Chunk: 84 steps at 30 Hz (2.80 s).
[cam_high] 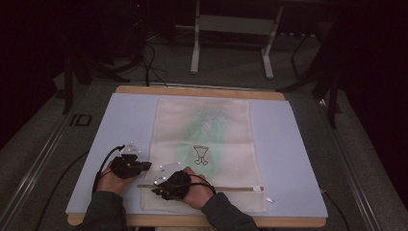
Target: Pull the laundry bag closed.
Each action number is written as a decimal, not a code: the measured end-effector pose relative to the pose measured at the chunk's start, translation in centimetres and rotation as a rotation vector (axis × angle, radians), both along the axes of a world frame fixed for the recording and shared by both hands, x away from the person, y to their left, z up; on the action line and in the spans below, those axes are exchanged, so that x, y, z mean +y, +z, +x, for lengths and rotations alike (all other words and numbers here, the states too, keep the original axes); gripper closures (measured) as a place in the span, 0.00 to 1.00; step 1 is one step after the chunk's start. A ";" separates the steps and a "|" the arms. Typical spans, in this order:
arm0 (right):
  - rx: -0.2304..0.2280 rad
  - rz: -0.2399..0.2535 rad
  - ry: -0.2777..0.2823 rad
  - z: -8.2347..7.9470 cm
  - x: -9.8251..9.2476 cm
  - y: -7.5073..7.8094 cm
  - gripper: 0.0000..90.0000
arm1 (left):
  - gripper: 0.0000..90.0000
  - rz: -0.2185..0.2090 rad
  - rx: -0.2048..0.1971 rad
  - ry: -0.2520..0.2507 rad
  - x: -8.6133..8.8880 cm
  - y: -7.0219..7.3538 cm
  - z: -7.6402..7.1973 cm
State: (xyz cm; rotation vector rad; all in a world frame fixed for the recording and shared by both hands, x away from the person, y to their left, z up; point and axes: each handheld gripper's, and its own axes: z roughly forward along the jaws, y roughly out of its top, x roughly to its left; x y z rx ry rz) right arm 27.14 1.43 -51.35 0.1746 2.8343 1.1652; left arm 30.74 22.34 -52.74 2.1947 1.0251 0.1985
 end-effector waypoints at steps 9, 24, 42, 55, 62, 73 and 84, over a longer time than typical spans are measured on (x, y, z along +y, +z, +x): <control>-0.022 -0.006 0.010 0.3 1.7 0.3 0.91 | 0.99 -0.015 0.010 0.008 0.0 -0.1 0.1; -0.005 0.008 -0.003 0.5 3.7 -0.6 0.90 | 0.99 -0.037 0.021 0.014 0.2 -0.2 0.2; -0.007 -0.012 -0.018 1.1 5.2 -1.3 0.88 | 0.99 -0.037 0.030 0.010 0.3 -0.2 0.4; -0.017 -0.039 0.005 1.0 6.3 -2.0 0.87 | 0.99 -0.050 0.041 0.011 0.4 -0.2 0.5; -0.015 -0.034 0.006 1.0 6.2 -2.0 0.89 | 0.99 -0.056 0.047 0.013 0.5 -0.2 0.5; -0.030 0.018 0.005 0.9 5.0 -1.4 0.91 | 0.99 -0.060 0.049 0.015 0.5 -0.2 0.5; -0.027 0.023 0.000 1.1 4.4 -0.9 0.92 | 0.99 -0.061 0.049 0.017 0.5 -0.2 0.5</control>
